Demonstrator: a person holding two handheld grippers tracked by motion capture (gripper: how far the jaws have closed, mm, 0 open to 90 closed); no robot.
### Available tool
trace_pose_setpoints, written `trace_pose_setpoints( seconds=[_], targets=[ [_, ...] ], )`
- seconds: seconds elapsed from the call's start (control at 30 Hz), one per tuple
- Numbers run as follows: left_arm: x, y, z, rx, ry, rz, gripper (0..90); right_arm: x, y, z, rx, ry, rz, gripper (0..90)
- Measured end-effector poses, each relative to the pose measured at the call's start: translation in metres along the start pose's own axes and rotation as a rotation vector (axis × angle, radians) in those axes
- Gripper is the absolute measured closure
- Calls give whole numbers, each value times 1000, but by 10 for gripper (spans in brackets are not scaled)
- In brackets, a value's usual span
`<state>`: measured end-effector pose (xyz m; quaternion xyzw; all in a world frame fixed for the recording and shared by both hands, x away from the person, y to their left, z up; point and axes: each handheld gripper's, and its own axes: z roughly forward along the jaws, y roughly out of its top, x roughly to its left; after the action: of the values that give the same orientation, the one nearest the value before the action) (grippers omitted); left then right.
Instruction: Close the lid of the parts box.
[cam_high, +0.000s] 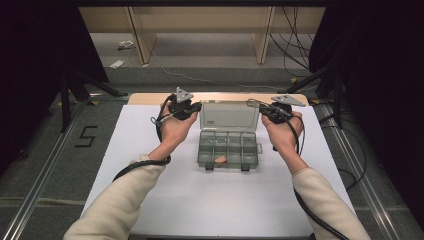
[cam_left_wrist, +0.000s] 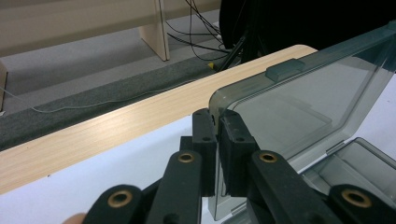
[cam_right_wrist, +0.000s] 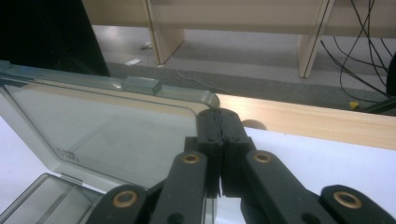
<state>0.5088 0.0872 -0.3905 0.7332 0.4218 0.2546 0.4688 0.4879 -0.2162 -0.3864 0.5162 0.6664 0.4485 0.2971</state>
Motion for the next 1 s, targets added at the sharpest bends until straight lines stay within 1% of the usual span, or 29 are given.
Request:
trace_pose_setpoints(
  seconds=[0.27,0.73,0.8,1.0],
  targets=[
    [-3,-4,-5,-12,-4,12,851,1,-4,-7,-4,8,-13,895],
    [-8,-11,-14,-26,-5,55,848,4,-10,-17,-11,14,-39,896],
    [-8,-12,-15,-28,-7,53,848,4,-11,-18,-12,15,-40,896],
    [-10,-15,-18,-33,-5,70,847,5,-14,-22,-15,19,-46,896]
  ],
)
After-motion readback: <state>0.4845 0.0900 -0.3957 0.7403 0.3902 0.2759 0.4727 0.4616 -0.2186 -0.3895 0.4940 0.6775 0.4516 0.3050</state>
